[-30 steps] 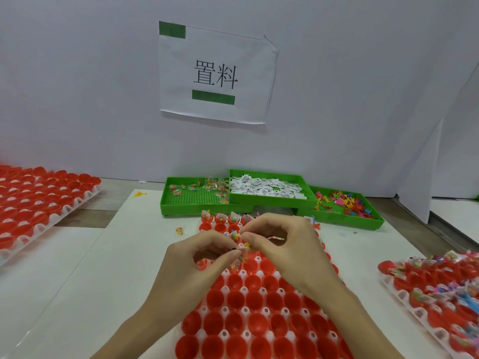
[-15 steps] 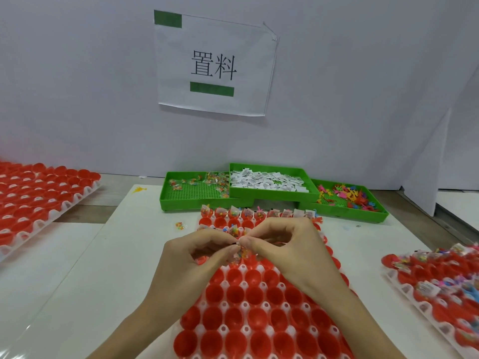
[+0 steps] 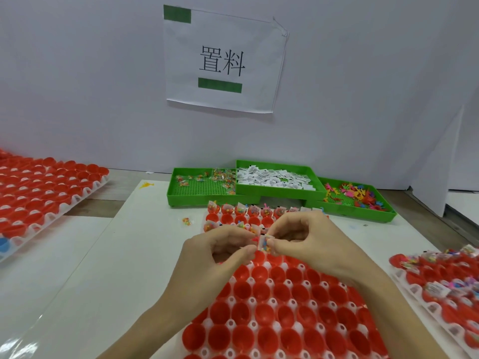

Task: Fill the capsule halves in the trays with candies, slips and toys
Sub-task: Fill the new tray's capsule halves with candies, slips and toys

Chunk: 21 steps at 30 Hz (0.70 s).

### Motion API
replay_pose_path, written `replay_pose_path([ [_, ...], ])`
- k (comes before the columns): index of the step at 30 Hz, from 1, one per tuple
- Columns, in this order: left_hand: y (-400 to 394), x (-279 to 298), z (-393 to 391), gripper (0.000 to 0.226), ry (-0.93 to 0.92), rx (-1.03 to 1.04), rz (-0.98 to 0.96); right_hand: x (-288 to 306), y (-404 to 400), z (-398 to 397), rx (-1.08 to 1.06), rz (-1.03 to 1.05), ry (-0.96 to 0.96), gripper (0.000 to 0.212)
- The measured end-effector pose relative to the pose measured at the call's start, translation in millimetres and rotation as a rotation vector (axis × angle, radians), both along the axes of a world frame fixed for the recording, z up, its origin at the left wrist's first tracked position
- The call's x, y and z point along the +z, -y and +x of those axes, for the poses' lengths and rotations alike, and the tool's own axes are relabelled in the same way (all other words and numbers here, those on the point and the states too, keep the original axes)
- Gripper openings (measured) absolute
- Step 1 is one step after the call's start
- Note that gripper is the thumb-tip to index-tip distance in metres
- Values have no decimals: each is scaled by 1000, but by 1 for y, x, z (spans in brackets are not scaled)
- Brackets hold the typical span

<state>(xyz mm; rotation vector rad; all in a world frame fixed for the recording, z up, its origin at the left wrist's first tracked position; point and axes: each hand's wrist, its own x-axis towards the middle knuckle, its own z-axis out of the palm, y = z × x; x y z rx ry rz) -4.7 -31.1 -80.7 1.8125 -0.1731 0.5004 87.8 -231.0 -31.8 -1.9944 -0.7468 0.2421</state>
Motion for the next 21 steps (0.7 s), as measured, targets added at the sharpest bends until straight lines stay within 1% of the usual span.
replay_pose_path([
  [1, -3, -2, 0, 11, 33, 43, 155, -2, -1, 5, -35, -45, 35, 4],
  [2, -6, -4, -1, 10, 84, 66, 355, -3, -3, 10, -55, -98, 67, 4],
  [3, -8, -5, -3, 18, 123, 48, 550, -4, -6, 14, -59, -148, 92, 4],
  [4, -10, -6, -4, 28, 145, -3, 690, -5, -9, 17, -50, -192, 107, 5],
  [5, -11, -7, -4, 34, 153, -61, 779, -6, -13, 18, -32, -230, 113, 5],
  [7, -12, -8, -5, 39, 188, -126, 899, -11, -18, 18, 0, -300, 126, 5],
  [9, -11, -8, -6, 43, 196, -157, 999, -16, -22, 16, 3, -344, 157, 5],
  [11, -11, -5, -8, 48, 187, -168, 1053, -20, -25, 14, -23, -357, 200, 4],
  [14, -13, -5, -9, 52, 176, -177, 1093, -23, -27, 11, -59, -363, 248, 4],
  [18, -14, -6, -8, 53, 149, -186, 1119, -27, -28, 6, -74, -354, 244, 3],
  [21, -14, -6, -7, 53, 137, -187, 1129, -23, -29, 4, -39, -442, 266, 8],
])
